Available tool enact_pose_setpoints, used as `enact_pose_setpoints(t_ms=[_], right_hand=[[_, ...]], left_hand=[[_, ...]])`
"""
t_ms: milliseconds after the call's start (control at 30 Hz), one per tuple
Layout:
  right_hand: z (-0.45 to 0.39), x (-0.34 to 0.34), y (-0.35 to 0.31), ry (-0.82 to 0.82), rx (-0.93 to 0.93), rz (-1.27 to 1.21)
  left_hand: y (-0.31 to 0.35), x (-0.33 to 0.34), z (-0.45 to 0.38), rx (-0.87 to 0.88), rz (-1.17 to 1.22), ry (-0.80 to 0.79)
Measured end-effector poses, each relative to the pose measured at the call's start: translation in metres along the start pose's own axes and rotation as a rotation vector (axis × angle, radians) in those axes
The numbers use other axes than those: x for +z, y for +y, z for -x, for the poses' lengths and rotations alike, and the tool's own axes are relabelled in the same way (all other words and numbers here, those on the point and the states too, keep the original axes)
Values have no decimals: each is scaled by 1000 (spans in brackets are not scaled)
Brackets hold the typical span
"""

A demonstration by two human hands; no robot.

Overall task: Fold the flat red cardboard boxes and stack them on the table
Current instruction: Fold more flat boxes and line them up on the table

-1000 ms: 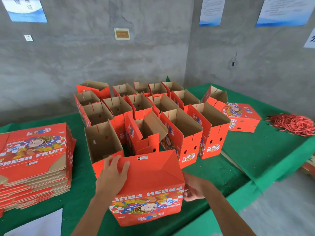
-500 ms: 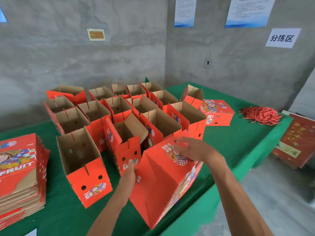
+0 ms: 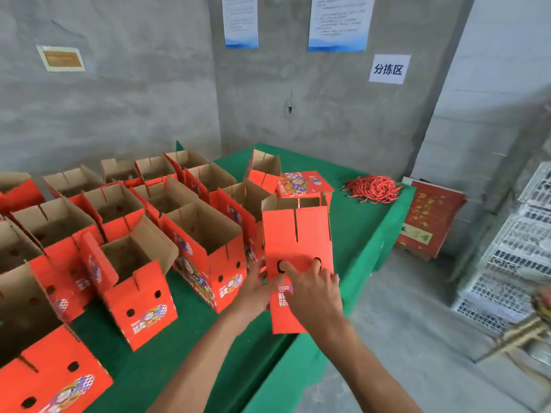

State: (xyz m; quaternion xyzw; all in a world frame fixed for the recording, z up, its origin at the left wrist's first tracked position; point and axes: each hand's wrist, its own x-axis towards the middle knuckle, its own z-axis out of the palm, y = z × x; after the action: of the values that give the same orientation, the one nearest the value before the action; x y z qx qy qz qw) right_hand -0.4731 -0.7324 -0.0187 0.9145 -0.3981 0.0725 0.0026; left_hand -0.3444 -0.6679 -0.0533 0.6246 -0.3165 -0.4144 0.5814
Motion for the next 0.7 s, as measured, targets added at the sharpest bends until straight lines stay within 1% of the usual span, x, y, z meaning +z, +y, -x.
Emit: enact_pose_setpoints(t_ms=[100, 167, 333, 533, 700], right_hand=[[-10, 33, 35, 14, 52, -32], [-18, 52, 59, 15, 61, -48], [-45, 90, 109, -35, 52, -121], [-87, 120, 149, -76, -18, -199], [-137, 138, 167, -80, -74, -206]], left_hand=[[-14, 32, -27, 114, -41, 8], [-23, 50, -47, 148, -79, 7], [-47, 85, -98, 144, -138, 45], [-68, 110, -147, 95, -178, 132], [-76, 112, -190, 152, -175, 144]])
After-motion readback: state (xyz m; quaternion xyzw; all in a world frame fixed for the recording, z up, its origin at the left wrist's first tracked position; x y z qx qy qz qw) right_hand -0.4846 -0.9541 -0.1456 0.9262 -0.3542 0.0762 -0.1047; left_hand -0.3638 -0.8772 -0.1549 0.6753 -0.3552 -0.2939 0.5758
